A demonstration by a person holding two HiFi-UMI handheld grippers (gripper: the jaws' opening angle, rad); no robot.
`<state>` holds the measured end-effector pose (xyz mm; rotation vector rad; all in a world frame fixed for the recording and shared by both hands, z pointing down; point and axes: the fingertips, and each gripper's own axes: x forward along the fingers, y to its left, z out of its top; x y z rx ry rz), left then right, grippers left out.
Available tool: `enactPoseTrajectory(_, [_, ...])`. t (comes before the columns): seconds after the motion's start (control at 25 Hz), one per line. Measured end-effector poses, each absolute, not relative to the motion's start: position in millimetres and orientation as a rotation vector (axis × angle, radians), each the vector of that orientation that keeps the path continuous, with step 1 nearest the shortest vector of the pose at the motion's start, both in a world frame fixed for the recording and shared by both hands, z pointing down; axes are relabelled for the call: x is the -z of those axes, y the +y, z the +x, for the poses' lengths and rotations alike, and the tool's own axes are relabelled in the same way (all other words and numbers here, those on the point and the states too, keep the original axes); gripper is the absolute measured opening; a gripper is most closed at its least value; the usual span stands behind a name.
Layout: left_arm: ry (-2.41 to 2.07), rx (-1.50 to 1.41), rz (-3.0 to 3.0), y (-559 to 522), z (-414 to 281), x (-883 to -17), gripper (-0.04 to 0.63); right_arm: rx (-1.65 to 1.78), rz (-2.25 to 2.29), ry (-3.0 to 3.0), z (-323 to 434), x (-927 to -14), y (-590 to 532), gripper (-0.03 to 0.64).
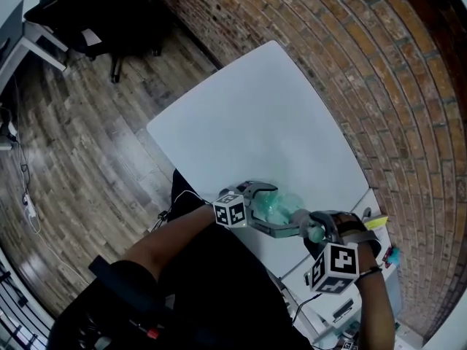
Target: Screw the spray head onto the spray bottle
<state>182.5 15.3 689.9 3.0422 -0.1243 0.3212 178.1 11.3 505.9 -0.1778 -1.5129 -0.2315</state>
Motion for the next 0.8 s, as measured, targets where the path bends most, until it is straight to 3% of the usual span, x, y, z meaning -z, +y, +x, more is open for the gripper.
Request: enactPoseTrajectory(0.8, [-0.140,-0.317,3.050,16.4,181.4,-689.2,0.514,-0.164,0.174,-1.661,176.0,-507.3,8.8,0.259])
